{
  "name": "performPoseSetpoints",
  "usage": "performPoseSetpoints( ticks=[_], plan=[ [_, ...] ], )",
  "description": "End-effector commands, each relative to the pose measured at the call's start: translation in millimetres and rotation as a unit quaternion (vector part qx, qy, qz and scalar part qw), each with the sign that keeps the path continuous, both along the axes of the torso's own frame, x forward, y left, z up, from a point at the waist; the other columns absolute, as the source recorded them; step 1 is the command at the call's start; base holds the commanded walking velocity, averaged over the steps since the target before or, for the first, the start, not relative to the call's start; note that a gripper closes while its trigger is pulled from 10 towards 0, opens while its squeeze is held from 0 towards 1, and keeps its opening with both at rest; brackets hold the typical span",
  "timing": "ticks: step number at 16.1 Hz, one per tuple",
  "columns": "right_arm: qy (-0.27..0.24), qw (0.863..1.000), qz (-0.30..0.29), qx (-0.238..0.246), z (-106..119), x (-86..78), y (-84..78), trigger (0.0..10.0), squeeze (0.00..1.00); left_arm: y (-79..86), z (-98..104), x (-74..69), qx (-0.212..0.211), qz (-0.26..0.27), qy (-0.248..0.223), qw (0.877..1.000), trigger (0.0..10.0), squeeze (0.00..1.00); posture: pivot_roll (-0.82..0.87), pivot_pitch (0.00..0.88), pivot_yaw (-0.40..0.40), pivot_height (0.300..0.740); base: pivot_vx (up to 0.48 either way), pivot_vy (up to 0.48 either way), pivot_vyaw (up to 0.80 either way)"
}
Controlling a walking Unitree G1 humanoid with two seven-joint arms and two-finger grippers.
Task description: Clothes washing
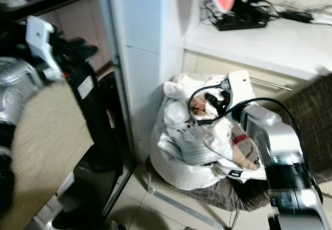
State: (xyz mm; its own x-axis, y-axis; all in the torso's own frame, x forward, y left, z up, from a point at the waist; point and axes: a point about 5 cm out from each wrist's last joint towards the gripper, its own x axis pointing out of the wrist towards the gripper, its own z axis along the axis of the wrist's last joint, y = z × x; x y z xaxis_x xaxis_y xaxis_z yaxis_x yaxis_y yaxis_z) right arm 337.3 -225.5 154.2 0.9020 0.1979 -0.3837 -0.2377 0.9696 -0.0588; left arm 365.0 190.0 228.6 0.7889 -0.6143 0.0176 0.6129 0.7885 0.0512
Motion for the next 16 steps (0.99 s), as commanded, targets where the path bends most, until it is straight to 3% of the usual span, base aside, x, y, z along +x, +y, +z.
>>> performPoseSetpoints(
  ticks=[1, 3, 6, 8, 13, 14, 15, 16],
  plan=[
    [-0.012, 0.999, -0.034, -0.009, 0, 10.2, -10.3, 10.0, 1.0, -21.9, -3, -7.0, -0.005, -0.049, 0.007, 0.999, 10.0, 0.0, -0.11, 0.0, 0.034, 0.74, 0.0, 0.0, 0.0],
    [-0.006, 0.995, -0.097, -0.002, -6, 23.0, -26.8, 10.0, 1.0, -49.5, -13, -23.8, 0.005, -0.104, 0.015, 0.994, 10.0, 0.0, -0.09, 0.0, 0.037, 0.74, 0.0, 0.0, 0.0],
    [0.0, 0.993, -0.117, 0.004, -11, 29.4, -32.7, 10.0, 1.0, -52.6, -21, -37.8, 0.016, -0.116, 0.034, 0.993, 10.0, 0.0, -0.06, 0.031, 0.047, 0.74, 0.0, 0.0, 0.0],
    [-0.001, 0.991, -0.132, 0.007, -15, 35.3, -35.0, 10.0, 1.0, -55.7, -21, -59.9, 0.037, -0.155, 0.05, 0.986, 10.0, 0.0, -0.01, 0.085, 0.051, 0.74, 0.0, 0.0, 0.0],
    [0.025, 0.988, -0.149, 0.018, -32, 33.4, -31.2, 10.0, 1.0, -57.0, -21, -88.8, 0.091, -0.192, 0.041, 0.976, 10.0, 0.0, 0.07, 0.152, 0.051, 0.74, 0.0, 0.0, 0.0],
    [0.042, 0.987, -0.151, 0.02, -41, 30.6, -29.0, 10.0, 0.54, -59.8, -19, -95.9, 0.089, -0.209, 0.04, 0.973, 10.0, 0.0, 0.08, 0.157, 0.05, 0.74, 0.0, 0.0, 0.0],
    [0.06, 0.984, -0.163, 0.036, -49, 27.2, -27.4, 10.0, 0.0, -62.7, -18, -102.4, 0.087, -0.225, 0.045, 0.97, 10.0, 0.0, 0.09, 0.165, 0.046, 0.74, 0.0, 0.0, 0.0],
    [0.065, 0.982, -0.171, 0.035, -52, 25.6, -27.9, 10.0, 0.0, -63.6, -19, -105.0, 0.089, -0.229, 0.049, 0.968, 10.0, 0.0, 0.09, 0.165, 0.046, 0.74, 0.0, 0.0, 0.0]
  ],
)
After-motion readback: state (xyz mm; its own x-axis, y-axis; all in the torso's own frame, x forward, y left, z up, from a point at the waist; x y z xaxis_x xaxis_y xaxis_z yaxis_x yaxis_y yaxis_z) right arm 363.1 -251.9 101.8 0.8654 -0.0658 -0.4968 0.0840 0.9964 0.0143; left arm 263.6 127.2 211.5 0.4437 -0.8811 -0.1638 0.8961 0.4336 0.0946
